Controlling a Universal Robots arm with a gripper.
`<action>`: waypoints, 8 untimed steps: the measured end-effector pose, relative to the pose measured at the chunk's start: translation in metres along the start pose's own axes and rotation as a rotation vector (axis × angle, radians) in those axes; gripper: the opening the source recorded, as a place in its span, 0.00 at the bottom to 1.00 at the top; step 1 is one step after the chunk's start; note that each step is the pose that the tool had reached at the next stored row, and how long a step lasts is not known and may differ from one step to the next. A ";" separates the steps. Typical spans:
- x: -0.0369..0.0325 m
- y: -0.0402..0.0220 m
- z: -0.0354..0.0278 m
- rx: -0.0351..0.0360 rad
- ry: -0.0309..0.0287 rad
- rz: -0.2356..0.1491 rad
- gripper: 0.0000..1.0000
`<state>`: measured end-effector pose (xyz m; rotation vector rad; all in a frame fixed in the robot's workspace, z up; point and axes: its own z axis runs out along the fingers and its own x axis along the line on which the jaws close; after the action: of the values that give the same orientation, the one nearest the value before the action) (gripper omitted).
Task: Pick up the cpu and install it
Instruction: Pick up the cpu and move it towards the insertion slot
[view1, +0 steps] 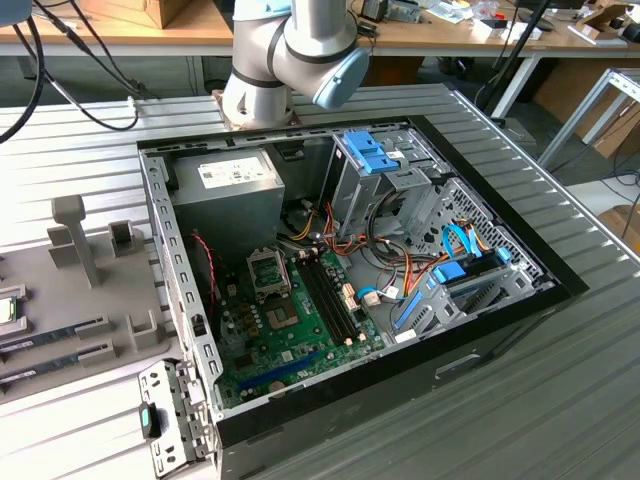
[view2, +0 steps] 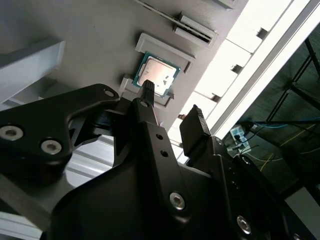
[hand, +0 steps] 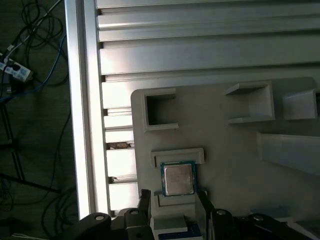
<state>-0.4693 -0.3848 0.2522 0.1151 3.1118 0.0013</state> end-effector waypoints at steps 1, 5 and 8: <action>-0.0003 0.0000 0.0006 0.0000 0.0000 0.000 0.48; -0.0012 0.0001 0.0025 0.0000 0.0000 -0.001 0.48; -0.0017 0.0001 0.0044 -0.0001 0.0000 -0.001 0.48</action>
<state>-0.4674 -0.3848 0.2478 0.1138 3.1118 0.0014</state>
